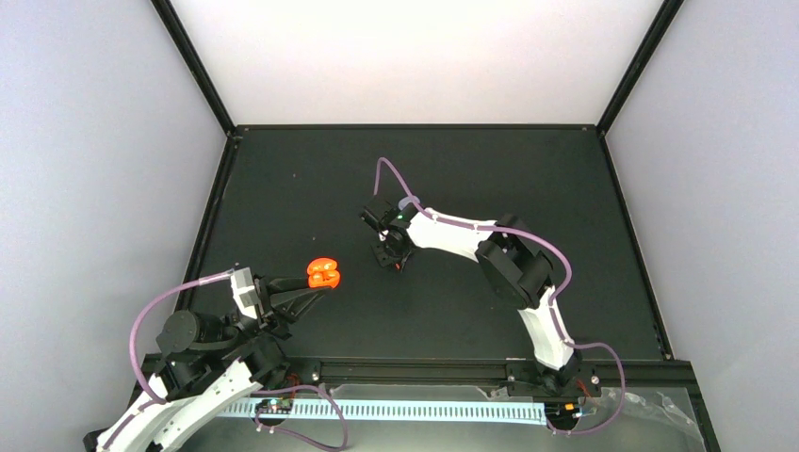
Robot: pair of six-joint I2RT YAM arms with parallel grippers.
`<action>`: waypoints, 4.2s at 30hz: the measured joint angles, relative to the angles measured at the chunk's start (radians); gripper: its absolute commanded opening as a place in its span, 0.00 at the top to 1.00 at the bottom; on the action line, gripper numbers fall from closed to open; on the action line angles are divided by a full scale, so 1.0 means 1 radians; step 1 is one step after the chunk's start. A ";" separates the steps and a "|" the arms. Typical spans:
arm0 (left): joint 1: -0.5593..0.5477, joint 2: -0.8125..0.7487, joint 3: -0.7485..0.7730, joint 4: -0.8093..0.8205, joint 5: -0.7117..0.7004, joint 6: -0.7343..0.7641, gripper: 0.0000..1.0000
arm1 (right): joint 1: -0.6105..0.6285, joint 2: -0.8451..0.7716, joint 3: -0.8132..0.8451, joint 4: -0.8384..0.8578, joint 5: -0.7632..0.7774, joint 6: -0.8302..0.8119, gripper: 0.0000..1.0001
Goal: Insert the wireless bluetooth earbuds into the charging case
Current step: Move the earbud to the center of the board, then pick up the earbud from the center of the board, then place the earbud in the charging case.
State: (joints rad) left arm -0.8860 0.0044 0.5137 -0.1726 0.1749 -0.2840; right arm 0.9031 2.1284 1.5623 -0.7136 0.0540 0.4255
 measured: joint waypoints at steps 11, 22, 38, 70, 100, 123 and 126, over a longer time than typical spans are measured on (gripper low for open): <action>0.000 0.000 0.000 0.000 -0.010 0.000 0.98 | 0.000 0.016 0.024 -0.001 0.051 0.014 0.67; 0.000 0.000 0.000 0.000 -0.011 0.000 0.98 | -0.002 0.034 0.049 -0.024 0.081 0.001 0.75; 0.000 0.000 0.000 0.000 -0.011 0.000 0.98 | 0.012 0.069 0.105 -0.072 0.093 -0.006 0.84; 0.000 0.000 0.000 -0.019 -0.018 0.000 0.98 | 0.023 -0.017 -0.029 0.042 0.122 0.023 0.99; 0.000 0.234 -0.087 0.497 0.002 0.074 0.98 | 0.023 -1.244 -0.424 0.557 -0.173 -0.213 0.99; 0.000 0.394 -0.090 0.770 0.140 0.030 0.98 | 0.375 -1.048 -0.237 0.657 -0.254 -0.424 0.99; 0.000 0.369 -0.090 0.754 0.140 0.038 0.98 | 0.408 -1.019 -0.231 0.650 -0.237 -0.441 0.99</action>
State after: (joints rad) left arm -0.8860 0.3733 0.4240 0.5816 0.3153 -0.2462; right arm 1.3109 1.1099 1.3315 -0.0635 -0.1829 -0.0158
